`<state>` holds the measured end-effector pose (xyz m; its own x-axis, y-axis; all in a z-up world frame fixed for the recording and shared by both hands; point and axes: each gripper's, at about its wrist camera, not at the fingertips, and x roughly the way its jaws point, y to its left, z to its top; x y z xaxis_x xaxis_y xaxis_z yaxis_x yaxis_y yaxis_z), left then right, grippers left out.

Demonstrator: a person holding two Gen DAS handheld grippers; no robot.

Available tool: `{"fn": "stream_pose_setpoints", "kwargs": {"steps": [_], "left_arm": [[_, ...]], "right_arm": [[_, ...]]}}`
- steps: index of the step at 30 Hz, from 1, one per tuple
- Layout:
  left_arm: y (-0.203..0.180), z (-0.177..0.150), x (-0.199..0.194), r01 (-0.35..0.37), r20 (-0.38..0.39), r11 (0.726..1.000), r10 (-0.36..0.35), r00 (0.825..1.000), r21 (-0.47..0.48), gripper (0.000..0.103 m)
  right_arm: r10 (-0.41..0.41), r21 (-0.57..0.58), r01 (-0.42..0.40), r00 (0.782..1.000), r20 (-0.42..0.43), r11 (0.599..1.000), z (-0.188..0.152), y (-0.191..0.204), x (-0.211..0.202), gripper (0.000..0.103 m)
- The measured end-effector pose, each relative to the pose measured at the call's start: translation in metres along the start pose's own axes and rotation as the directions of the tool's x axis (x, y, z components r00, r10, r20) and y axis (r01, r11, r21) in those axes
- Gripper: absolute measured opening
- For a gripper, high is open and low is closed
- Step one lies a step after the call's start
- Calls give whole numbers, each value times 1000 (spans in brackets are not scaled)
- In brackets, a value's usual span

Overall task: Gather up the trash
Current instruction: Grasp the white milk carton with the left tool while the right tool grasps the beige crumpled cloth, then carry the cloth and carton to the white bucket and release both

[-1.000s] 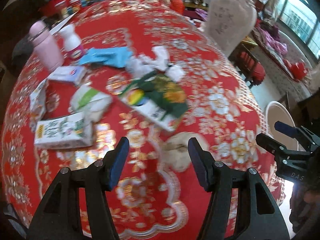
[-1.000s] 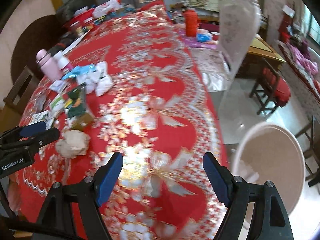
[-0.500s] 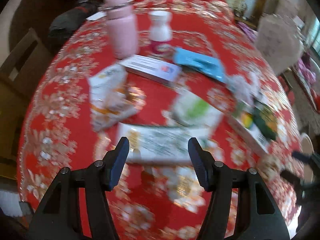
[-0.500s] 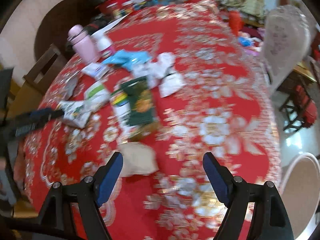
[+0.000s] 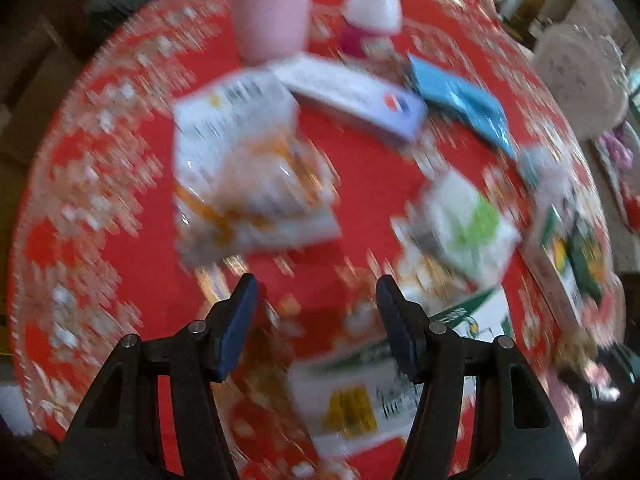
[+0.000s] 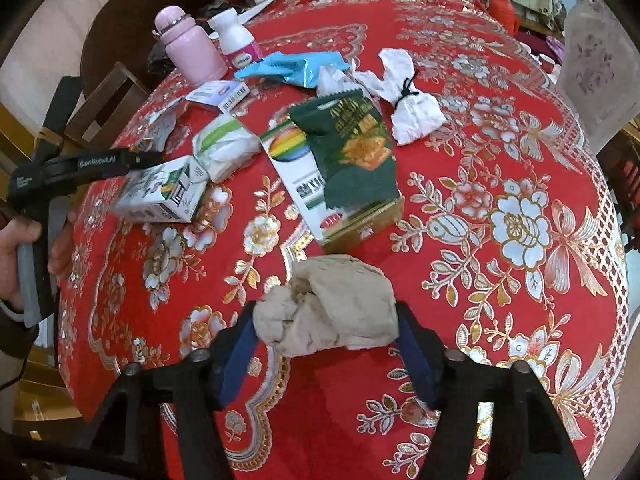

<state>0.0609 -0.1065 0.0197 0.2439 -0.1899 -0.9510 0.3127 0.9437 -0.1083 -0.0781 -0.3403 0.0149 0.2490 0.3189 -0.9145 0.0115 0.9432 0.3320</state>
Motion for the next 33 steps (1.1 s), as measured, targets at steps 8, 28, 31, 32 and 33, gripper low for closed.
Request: {"fn": "stream_pose_setpoints", "kwargs": {"steps": [8,28,31,32,33], "left_arm": [[-23,-57,-39,125,19,991,-126,992,38,60],[-105,-89,-46,154,-29,941,-153,988,300,52],[-128,-85,-57,191,-14,926,-197,980,325,52],[-137,-84,-60,202,-13,920,-210,978,335,52],[-147,-84,-63,214,-14,914,-223,975,345,52]], "right_arm": [[13,26,-13,1000,-9,1000,-5,-15,-7,44],[-38,-12,39,998,50,999,-18,-12,-33,32],[-104,-21,106,992,76,994,-26,-21,-52,32],[-120,-17,122,989,81,992,-29,-26,-58,32],[-136,-9,137,987,88,991,-32,-32,-64,32]]}}
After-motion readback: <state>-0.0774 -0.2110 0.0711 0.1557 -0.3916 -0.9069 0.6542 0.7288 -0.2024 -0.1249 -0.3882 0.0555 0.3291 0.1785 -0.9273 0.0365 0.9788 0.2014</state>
